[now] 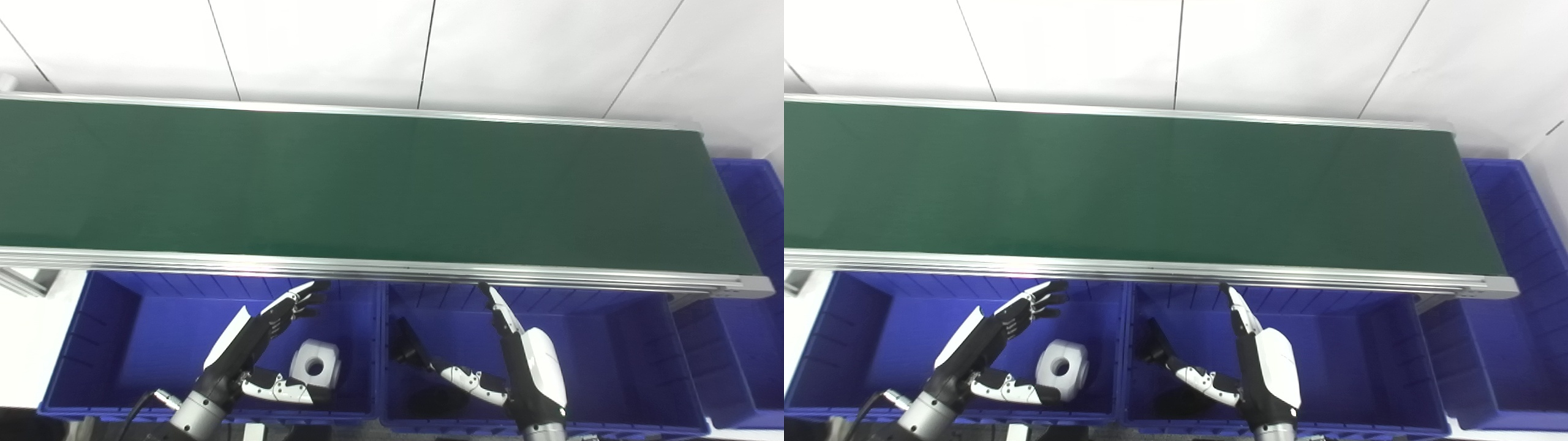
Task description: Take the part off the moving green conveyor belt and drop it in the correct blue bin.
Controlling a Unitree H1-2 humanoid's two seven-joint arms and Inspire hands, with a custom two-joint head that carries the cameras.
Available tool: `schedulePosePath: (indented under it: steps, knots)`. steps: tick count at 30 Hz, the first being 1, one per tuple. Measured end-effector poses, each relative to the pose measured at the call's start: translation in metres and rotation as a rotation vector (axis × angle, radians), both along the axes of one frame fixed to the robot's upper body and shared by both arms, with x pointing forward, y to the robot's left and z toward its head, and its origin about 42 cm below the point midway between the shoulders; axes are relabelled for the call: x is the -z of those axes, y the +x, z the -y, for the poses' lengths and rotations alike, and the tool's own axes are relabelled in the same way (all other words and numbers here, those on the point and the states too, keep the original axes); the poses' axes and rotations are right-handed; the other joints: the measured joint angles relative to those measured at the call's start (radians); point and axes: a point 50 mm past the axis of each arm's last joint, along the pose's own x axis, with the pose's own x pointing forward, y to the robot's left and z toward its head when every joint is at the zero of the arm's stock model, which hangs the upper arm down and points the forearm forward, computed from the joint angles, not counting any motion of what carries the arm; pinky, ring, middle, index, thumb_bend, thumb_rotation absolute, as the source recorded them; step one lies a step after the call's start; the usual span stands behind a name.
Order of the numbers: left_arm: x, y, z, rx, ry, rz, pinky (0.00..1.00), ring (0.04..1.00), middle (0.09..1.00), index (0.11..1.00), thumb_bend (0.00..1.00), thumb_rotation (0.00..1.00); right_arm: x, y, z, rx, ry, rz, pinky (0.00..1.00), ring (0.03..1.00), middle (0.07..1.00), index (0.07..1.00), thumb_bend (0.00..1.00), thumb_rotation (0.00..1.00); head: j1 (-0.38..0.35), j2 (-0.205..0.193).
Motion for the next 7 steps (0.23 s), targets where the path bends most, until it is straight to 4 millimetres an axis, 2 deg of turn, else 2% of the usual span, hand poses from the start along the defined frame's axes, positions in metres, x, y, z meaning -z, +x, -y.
schedulePosePath:
  steps: [3,7]
  knots:
    - [0.001,0.000,0.000,0.006,-0.009,-0.006,0.82,0.881,0.922,0.878,0.72,0.23,0.000,-0.003,-0.005,-0.015,0.046,0.007,0.81,0.891,0.918,0.927,0.65,0.54,0.002,-0.005]
    - [0.002,0.001,0.002,0.000,-0.015,-0.008,0.82,0.878,0.917,0.879,0.72,0.25,0.006,-0.008,-0.012,-0.016,0.113,-0.015,0.84,0.888,0.902,0.923,0.65,0.59,0.006,-0.011]
